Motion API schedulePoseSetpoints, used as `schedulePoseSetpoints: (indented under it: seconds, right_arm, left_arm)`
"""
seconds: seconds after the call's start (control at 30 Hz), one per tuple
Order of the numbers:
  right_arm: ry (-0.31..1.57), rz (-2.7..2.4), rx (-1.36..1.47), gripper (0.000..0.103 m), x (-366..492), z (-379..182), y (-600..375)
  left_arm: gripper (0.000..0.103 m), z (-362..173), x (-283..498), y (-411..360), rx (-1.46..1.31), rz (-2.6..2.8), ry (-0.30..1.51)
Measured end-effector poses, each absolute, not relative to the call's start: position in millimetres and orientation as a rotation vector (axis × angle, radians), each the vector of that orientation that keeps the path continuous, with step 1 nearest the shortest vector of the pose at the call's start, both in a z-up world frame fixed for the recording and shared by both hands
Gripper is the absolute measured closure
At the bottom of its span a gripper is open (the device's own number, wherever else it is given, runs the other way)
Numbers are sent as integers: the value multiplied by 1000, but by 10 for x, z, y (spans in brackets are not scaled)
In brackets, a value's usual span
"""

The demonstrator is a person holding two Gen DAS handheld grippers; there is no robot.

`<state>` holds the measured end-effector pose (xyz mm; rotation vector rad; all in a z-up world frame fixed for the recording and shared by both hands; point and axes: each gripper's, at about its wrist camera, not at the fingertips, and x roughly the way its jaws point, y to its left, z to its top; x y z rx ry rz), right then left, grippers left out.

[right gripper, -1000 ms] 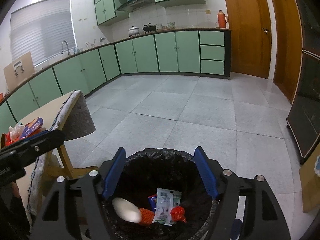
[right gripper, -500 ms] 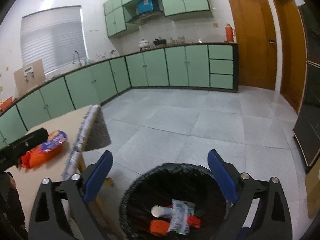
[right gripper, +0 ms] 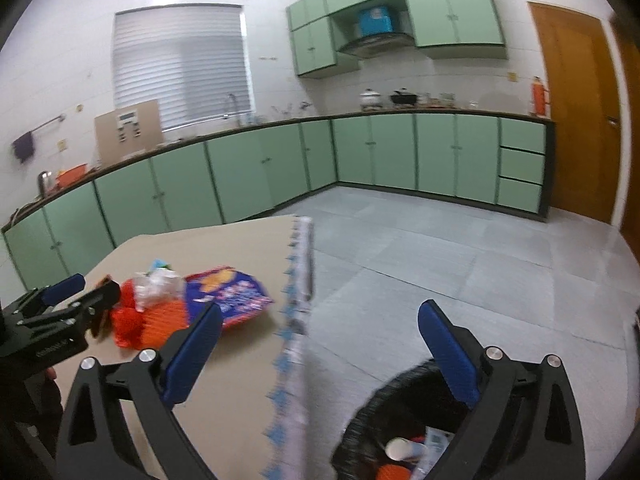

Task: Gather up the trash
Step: 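Move both open tools back from the bin to the table, then push the left tool toward the red-gold paper bag on the table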

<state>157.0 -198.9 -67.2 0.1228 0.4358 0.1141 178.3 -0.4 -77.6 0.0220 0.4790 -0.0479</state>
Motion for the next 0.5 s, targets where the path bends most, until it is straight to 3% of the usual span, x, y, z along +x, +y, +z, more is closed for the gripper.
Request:
schedulePoseSetpoints:
  seconds: [0.5]
  right_arm:
    - [468,186,84,7,1969,-755,-1288]
  left_arm:
    - [20,-912,2150,690,-24,99,539]
